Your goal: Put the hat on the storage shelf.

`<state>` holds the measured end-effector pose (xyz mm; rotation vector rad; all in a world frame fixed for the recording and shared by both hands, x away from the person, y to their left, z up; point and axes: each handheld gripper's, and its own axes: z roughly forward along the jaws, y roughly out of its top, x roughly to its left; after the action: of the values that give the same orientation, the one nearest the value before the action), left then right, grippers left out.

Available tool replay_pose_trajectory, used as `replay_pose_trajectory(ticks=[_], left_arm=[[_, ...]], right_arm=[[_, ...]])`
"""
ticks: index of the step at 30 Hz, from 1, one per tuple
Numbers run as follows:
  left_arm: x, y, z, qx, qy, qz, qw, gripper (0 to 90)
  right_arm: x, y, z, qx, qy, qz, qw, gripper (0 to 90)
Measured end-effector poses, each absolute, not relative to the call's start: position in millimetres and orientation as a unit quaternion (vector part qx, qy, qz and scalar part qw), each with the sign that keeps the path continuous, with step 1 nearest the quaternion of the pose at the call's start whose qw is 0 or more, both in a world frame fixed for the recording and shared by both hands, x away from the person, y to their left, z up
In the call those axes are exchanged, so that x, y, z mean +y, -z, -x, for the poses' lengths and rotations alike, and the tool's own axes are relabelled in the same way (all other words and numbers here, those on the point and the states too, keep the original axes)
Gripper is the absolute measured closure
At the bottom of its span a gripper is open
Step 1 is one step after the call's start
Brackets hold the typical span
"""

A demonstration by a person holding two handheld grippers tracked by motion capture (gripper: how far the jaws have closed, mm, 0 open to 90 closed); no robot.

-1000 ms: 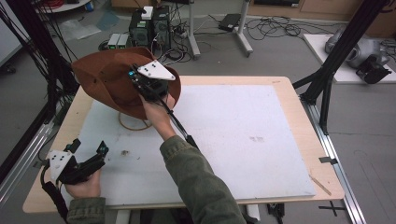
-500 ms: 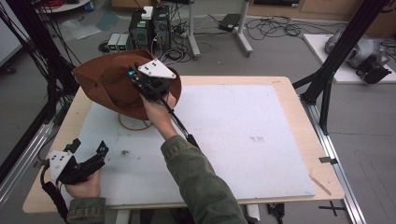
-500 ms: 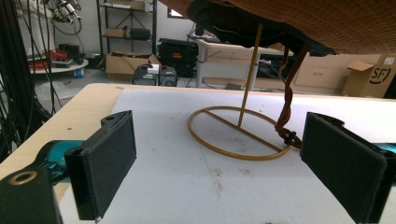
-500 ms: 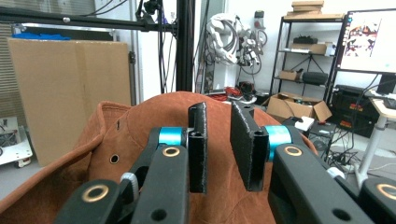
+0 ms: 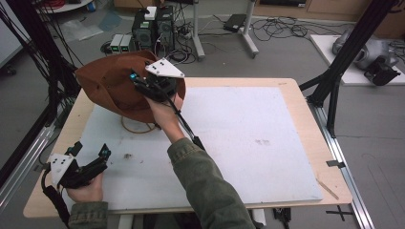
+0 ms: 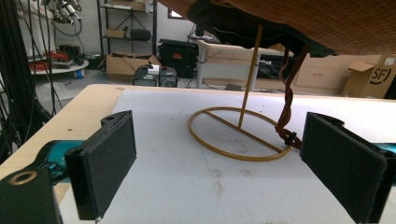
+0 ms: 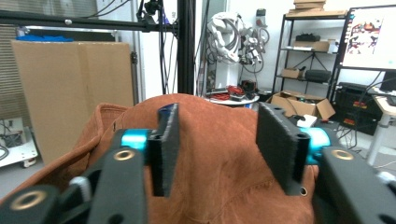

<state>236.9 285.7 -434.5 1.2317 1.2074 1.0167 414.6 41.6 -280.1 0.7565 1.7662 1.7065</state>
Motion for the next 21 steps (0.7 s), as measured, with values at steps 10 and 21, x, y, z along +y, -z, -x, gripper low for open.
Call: replay_pose_trajectory(ticks=[10,21], left_arm=[[285.4,434.1,-237.5,0.506,-0.429,-0.520,0.538,11.0],[283.7,434.1,-238.3,0.505,-0.430,-0.522,0.536,11.0]], right_arm=[[29.7,278.9,-417.2,0.657,-0.633,-0.295,0.285,29.9],[2.3,278.9,-414.3,0.653,-0.618,-0.306,0.312,15.4]])
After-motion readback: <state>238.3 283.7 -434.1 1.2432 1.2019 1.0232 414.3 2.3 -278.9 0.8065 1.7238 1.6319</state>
